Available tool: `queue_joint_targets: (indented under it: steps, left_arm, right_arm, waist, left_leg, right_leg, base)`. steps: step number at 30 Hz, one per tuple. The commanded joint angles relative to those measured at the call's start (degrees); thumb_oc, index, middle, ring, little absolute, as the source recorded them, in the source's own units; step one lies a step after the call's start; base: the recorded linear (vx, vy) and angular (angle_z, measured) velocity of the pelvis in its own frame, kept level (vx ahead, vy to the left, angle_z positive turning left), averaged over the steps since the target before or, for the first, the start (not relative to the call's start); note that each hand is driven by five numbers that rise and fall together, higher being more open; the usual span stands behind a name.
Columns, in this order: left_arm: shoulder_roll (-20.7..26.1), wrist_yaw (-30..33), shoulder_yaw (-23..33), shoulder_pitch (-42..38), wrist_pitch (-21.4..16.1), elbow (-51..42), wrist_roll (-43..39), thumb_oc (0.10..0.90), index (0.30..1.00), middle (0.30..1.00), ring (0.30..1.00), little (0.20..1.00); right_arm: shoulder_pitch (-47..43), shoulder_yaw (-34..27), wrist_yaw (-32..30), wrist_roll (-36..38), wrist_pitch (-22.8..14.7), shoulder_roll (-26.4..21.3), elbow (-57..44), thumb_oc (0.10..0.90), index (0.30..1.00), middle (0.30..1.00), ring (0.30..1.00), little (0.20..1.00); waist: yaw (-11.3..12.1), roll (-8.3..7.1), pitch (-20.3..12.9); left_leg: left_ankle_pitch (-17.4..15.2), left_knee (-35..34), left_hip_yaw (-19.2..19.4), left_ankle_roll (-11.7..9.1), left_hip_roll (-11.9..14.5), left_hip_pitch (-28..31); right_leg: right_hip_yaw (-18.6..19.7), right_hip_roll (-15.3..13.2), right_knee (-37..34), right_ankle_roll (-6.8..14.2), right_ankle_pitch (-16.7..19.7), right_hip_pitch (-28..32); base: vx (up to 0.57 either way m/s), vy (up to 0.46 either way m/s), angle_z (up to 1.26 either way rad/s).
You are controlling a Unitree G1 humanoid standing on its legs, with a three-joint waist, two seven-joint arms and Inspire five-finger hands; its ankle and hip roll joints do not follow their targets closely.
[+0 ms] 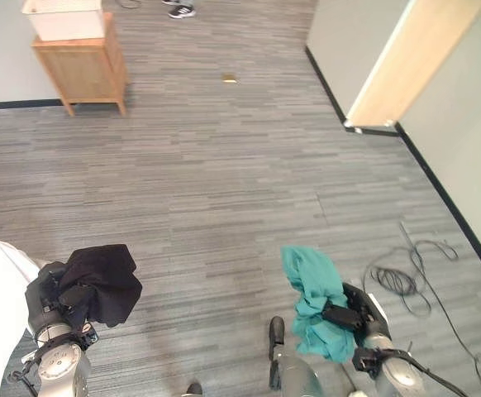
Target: Pick up bed clothes into laundry basket.
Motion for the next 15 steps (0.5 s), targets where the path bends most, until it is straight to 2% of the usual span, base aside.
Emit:
queue_joint_targets:
  steps: [1, 2, 3, 5, 6, 8, 10, 11, 13, 14, 15]
  left_arm:
    - [4.6, 1.2, 2.7, -0.9, -7.6, -7.3, -0.4, 0.4, 0.3, 0.3, 0.3, 0.3]
    - [4.4, 0.9, 2.8, -0.9, -8.2, -7.2, -2.2, 0.4, 0.3, 0.3, 0.3, 0.3]
    - [4.5, 0.4, 2.4, -1.1, -7.8, -7.1, -3.0, 0.4, 0.3, 0.3, 0.3, 0.3]
    - [4.1, -0.1, 1.6, -1.6, -7.4, -6.4, -3.7, 0.4, 0.3, 0.3, 0.3, 0.3]
    - [4.0, -0.4, 1.2, -1.7, -7.3, -5.9, -4.0, 0.4, 0.3, 0.3, 0.3, 0.3]
    - [3.4, -0.5, 0.4, -1.9, -7.6, -4.9, -4.9, 0.4, 0.3, 0.3, 0.3, 0.3]
    - [3.2, -1.1, -0.6, -1.9, -7.9, -3.5, -5.5, 0.4, 0.3, 0.3, 0.3, 0.3]
    - [3.2, -1.1, -0.6, -1.9, -8.0, -3.4, -5.5, 0.4, 0.3, 0.3, 0.3, 0.3]
    - [2.9, -1.3, -0.9, -1.1, -7.8, -3.5, -4.5, 0.4, 0.3, 0.3, 0.3, 0.3]
    - [2.9, -1.4, -0.7, -0.7, -7.8, -3.6, -4.0, 0.4, 0.3, 0.3, 0.3, 0.3]
    - [2.9, -1.4, -0.7, -0.7, -7.9, -3.6, -4.0, 0.4, 0.3, 0.3, 0.3, 0.3]
  right_arm:
    - [-8.5, -6.3, -2.0, 3.6, -6.6, -4.1, -4.1, 0.4, 0.3, 0.3, 0.3, 0.3]
    - [-9.0, -6.5, -2.1, 4.9, -6.9, -4.4, -3.5, 0.4, 0.3, 0.3, 0.3, 0.3]
    - [-10.3, -6.1, -2.7, 5.0, -7.1, -5.6, -2.7, 0.4, 0.3, 0.3, 0.3, 0.3]
    - [-10.9, -6.5, -3.7, 4.8, -6.7, -6.3, -2.7, 0.4, 0.3, 0.3, 0.3, 0.3]
    - [-11.1, -6.5, -3.9, 5.1, -6.8, -6.5, -2.7, 0.4, 0.3, 0.3, 0.3, 0.3]
    - [-11.9, -6.1, -3.8, 5.5, -6.8, -6.6, -2.8, 0.4, 0.3, 0.3, 0.3, 0.3]
    - [-12.7, -5.2, -3.0, 5.4, -6.6, -6.4, -2.3, 0.4, 0.3, 0.3, 0.3, 0.3]
    - [-12.7, -5.2, -3.0, 5.4, -6.6, -6.5, -2.2, 0.4, 0.3, 0.3, 0.3, 0.3]
    - [-13.5, -4.1, -2.5, 4.4, -6.4, -6.0, -2.2, 0.4, 0.3, 0.3, 0.3, 0.3]
    - [-13.8, -3.4, -1.7, 3.5, -6.3, -5.7, -2.0, 0.4, 0.3, 0.3, 0.3, 0.3]
    - [-13.8, -3.3, -1.7, 3.5, -6.3, -5.6, -2.0, 0.4, 0.3, 0.3, 0.3, 0.3]
  waist:
    - [1.0, 0.76, -2.8]
    - [2.3, -0.5, -1.5]
    - [3.7, -1.4, -0.4]
    - [4.9, -2.03, 0.6]
    - [5.9, -1.84, 0.7]
    - [7.5, -1.63, 0.6]
    - [8.5, -0.85, -0.6]
    - [8.6, -1.05, -0.6]
    - [9.8, -0.29, -1.8]
    - [10.0, 0.03, -2.9]
    - [10.1, -0.1, -2.6]
  left_leg:
    - [26.6, 24.4, 5.7, -0.5, 5.2, -0.6]
    - [25.3, 33.0, 5.2, 1.4, 2.5, -5.8]
    - [23.0, 40.3, 5.8, 2.2, 0.8, -10.4]
    - [21.4, 43.3, 8.3, 2.4, 0.8, -16.3]
    - [19.8, 42.4, 8.6, 2.1, -0.3, -19.0]
    - [18.5, 37.2, 9.4, 1.7, -4.3, -22.7]
    - [16.7, 19.7, 10.4, 2.0, -5.8, -21.2]
    - [16.8, 18.9, 10.7, 2.1, -5.9, -20.4]
    - [16.2, 7.2, 8.4, 2.6, -8.5, -18.0]
    - [16.8, 2.5, 6.3, 2.8, -9.7, -14.9]
    - [17.1, 1.6, 6.4, 2.8, -9.7, -14.1]
  right_leg:
    - [-0.9, 2.1, 3.3, -4.4, 3.1, -0.4]
    - [-1.1, 2.7, 2.0, -6.1, 2.4, 2.1]
    - [-1.2, 3.2, 0.5, -6.9, 1.5, 4.6]
    - [-0.7, 3.9, -1.0, -7.7, 0.9, 7.7]
    - [-0.2, 4.4, -1.8, -7.8, 0.1, 9.5]
    - [1.0, 4.8, -3.1, -7.7, -0.4, 11.9]
    - [1.3, 5.9, -3.3, -7.2, -2.3, 14.1]
    - [1.5, 5.7, -3.3, -7.2, -2.5, 14.3]
    - [2.2, 6.9, -3.5, -6.6, -3.4, 15.8]
    - [3.0, 7.4, -2.8, -6.4, -4.2, 16.7]
    - [3.1, 7.3, -2.7, -6.4, -4.3, 17.0]
  base:
    - [0.54, -0.523, 0.66]
    - [0.45, -0.531, 0.22]
    - [0.41, -0.446, -0.34]
    - [0.43, -0.299, -0.37]
    - [0.44, -0.13, 0.06]
    - [0.45, -0.029, 0.12]
    - [0.5, 0.03, -0.36]
    - [0.41, 0.048, -0.36]
    - [0.41, 0.068, -0.29]
    - [0.37, 0.057, -0.54]
    - [0.33, 0.069, -0.73]
